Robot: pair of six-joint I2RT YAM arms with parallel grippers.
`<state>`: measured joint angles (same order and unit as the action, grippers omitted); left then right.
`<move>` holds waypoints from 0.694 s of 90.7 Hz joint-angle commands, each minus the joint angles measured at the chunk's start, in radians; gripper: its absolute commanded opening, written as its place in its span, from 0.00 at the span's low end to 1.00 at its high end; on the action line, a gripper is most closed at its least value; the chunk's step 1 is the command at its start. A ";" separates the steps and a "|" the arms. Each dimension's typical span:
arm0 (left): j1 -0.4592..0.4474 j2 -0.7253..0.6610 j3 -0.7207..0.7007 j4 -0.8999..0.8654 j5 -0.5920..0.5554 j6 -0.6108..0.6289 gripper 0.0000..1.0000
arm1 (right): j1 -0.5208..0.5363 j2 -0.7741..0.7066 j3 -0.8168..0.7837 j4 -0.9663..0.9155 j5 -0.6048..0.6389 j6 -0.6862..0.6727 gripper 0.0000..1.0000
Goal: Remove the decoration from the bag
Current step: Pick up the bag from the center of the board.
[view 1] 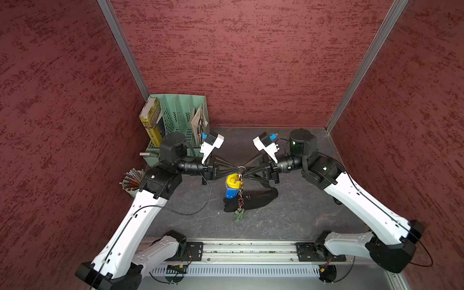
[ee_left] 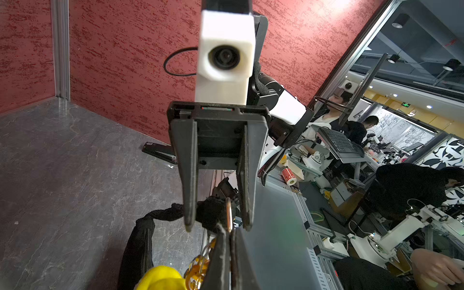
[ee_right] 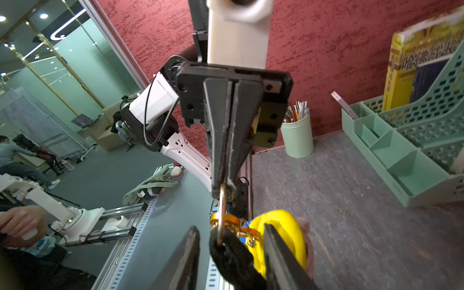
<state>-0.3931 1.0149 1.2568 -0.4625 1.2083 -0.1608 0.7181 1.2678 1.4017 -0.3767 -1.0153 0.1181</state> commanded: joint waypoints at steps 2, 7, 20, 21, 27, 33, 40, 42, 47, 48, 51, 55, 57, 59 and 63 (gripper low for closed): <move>-0.003 -0.018 0.011 0.035 0.027 0.006 0.00 | 0.001 -0.008 0.015 0.076 -0.061 0.032 0.35; -0.001 -0.015 0.010 0.035 0.027 0.006 0.00 | 0.001 -0.006 0.016 0.077 -0.062 0.035 0.35; -0.002 -0.017 0.009 0.040 0.027 -0.001 0.00 | 0.001 0.000 0.016 0.097 -0.067 0.051 0.25; -0.001 -0.018 0.009 0.040 0.027 -0.001 0.00 | 0.001 0.001 0.017 0.097 -0.067 0.052 0.23; -0.002 -0.021 0.007 0.040 0.027 -0.001 0.00 | 0.001 0.004 0.018 0.095 -0.062 0.051 0.15; -0.003 -0.024 0.003 0.044 0.027 -0.007 0.00 | 0.001 0.005 0.017 0.095 -0.057 0.053 0.08; -0.003 -0.029 -0.001 0.053 0.027 -0.017 0.00 | 0.000 0.007 0.019 0.091 -0.051 0.055 0.07; -0.003 -0.031 -0.004 0.056 0.026 -0.020 0.00 | 0.000 0.008 0.019 0.090 -0.050 0.055 0.08; -0.003 -0.035 -0.010 0.069 0.022 -0.031 0.00 | 0.001 0.008 0.019 0.086 -0.051 0.054 0.14; -0.003 -0.036 -0.011 0.070 0.021 -0.032 0.00 | 0.001 0.010 0.019 0.086 -0.052 0.055 0.15; -0.003 -0.038 -0.013 0.076 0.020 -0.038 0.00 | 0.001 0.012 0.020 0.084 -0.053 0.055 0.17; -0.003 -0.041 -0.014 0.081 0.019 -0.044 0.00 | 0.001 0.016 0.021 0.080 -0.057 0.056 0.18; -0.003 -0.042 -0.014 0.084 0.018 -0.046 0.00 | 0.001 0.018 0.024 0.078 -0.058 0.055 0.18; -0.003 -0.041 -0.016 0.086 0.016 -0.049 0.00 | 0.001 0.020 0.025 0.077 -0.059 0.056 0.18; -0.003 -0.043 -0.017 0.090 0.013 -0.053 0.00 | 0.001 0.023 0.028 0.076 -0.058 0.058 0.18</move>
<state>-0.3931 0.9943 1.2434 -0.4377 1.2125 -0.1905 0.7181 1.2766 1.4017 -0.3122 -1.0592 0.1722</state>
